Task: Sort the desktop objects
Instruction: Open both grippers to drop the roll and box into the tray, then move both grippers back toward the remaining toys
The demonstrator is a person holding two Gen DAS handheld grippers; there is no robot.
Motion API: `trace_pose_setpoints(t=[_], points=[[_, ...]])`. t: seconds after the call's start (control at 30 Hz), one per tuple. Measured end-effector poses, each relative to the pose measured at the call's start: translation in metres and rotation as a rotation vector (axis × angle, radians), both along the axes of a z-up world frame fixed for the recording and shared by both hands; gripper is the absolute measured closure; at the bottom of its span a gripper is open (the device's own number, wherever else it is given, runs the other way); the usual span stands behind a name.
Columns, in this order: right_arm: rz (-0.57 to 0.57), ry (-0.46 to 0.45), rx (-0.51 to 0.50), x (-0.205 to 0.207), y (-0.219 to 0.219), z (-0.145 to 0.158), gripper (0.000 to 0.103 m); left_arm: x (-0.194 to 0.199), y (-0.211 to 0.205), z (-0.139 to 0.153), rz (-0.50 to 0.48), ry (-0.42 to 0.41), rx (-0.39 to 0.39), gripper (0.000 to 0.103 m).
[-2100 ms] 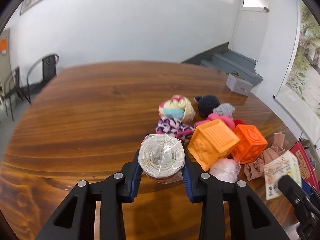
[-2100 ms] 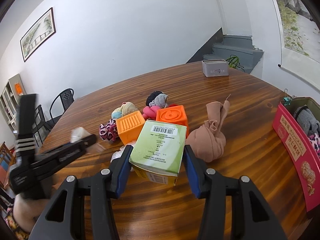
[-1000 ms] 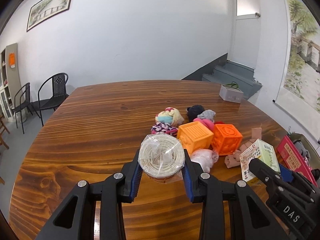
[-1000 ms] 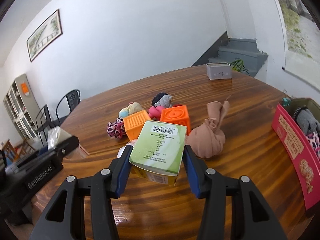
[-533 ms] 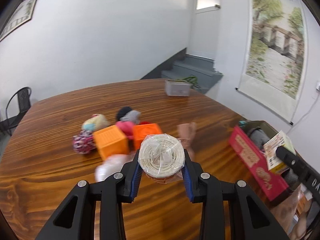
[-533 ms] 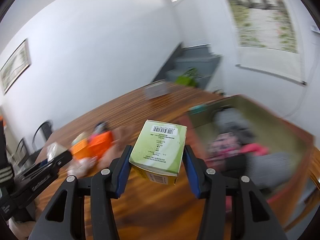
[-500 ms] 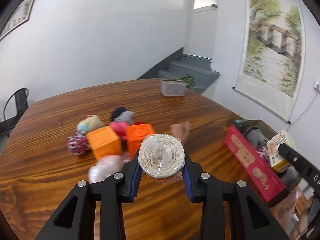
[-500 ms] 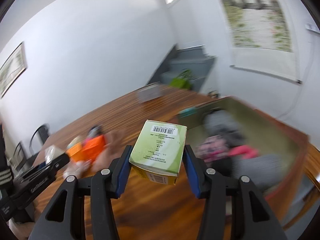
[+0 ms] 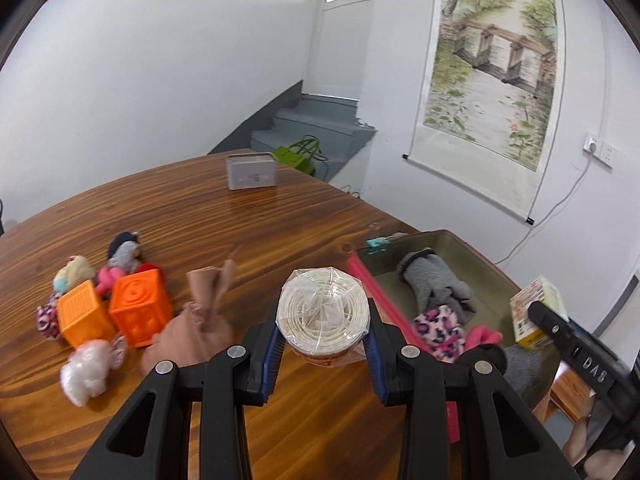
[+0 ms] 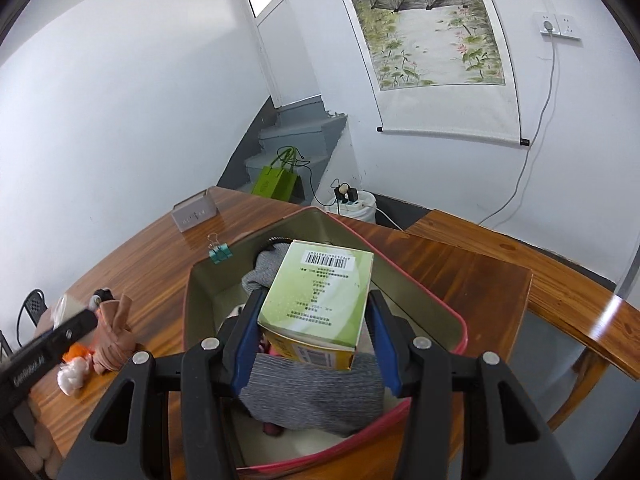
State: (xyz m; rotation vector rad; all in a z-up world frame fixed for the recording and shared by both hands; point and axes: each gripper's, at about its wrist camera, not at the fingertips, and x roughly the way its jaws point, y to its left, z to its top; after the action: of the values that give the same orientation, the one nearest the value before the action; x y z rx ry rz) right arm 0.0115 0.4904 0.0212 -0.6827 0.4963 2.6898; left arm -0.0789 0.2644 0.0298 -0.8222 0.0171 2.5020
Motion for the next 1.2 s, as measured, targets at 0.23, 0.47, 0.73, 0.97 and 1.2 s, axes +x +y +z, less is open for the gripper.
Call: trace_pose_setpoints(t=[0.23, 0.47, 0.73, 0.97, 1.2], points=[[-0.016, -0.025, 0.012, 0.000, 0.019, -0.006, 0.047, -0.014, 0.057, 0.006, -0.113, -0.014, 0.031, 0.066], [-0.053, -0.021, -0.014, 0.009, 0.037, -0.011, 0.045, -0.031, 0.096, 0.005, -0.197, -0.050, 0.063, 0.065], [-0.056, -0.006, -0.047, 0.010, 0.035, -0.012, 0.045, -0.045, 0.110, -0.004, -0.212, -0.097, 0.057, 0.046], [-0.046, 0.012, -0.074, 0.011, 0.026, -0.010, 0.045, -0.036, 0.071, 0.001, -0.149, -0.074, 0.066, 0.046], [0.036, 0.026, -0.056, 0.004, -0.007, -0.002, 0.045, -0.025, 0.023, 0.003, -0.072, -0.056, 0.052, 0.046]])
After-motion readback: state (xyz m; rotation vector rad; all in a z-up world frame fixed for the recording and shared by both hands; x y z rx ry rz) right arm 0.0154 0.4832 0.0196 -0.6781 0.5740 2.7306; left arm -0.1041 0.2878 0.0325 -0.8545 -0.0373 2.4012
